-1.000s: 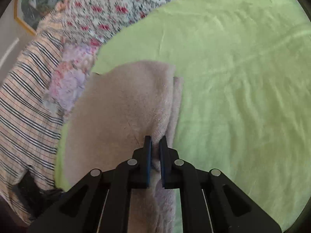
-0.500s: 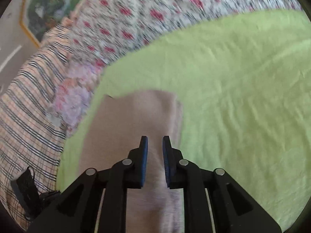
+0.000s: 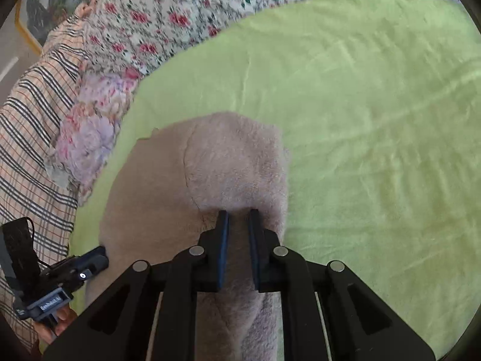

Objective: Fold small clothes

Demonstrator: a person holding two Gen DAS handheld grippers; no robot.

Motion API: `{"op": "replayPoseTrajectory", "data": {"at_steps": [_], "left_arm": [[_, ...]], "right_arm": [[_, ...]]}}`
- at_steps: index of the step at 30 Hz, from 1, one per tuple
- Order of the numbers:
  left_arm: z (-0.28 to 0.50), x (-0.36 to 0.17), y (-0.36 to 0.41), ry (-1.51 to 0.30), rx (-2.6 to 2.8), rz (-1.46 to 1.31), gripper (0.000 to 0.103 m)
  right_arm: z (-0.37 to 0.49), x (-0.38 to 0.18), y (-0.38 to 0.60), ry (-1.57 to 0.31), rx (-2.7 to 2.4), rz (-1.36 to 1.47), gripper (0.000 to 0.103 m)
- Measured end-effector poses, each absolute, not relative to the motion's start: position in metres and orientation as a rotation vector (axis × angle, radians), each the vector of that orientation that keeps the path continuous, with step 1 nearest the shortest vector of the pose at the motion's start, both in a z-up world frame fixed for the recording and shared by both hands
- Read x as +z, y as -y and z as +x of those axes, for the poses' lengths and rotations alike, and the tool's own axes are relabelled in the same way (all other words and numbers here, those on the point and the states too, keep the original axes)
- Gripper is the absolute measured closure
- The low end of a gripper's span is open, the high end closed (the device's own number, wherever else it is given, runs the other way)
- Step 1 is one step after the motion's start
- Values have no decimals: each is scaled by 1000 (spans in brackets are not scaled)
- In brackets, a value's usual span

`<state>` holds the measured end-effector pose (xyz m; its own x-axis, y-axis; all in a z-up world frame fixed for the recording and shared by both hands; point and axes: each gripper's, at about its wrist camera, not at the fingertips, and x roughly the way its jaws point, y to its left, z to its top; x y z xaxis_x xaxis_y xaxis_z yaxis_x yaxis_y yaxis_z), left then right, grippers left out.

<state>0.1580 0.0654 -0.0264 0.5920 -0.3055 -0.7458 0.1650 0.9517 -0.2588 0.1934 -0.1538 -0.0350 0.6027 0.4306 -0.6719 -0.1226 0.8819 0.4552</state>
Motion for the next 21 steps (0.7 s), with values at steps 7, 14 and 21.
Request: {"op": "replayPoseTrajectory", "data": {"at_steps": [7, 14, 21], "left_arm": [[90, 0, -62, -826, -399, -222, 83], [45, -58, -54, -962, -360, -149, 86], [40, -57, -61, -951, -358, -195, 86]], "right_arm": [[110, -8, 149, -774, 475, 339, 87], [63, -60, 153, -910, 364, 233, 87], [51, -60, 160, -884, 350, 279, 87]]}}
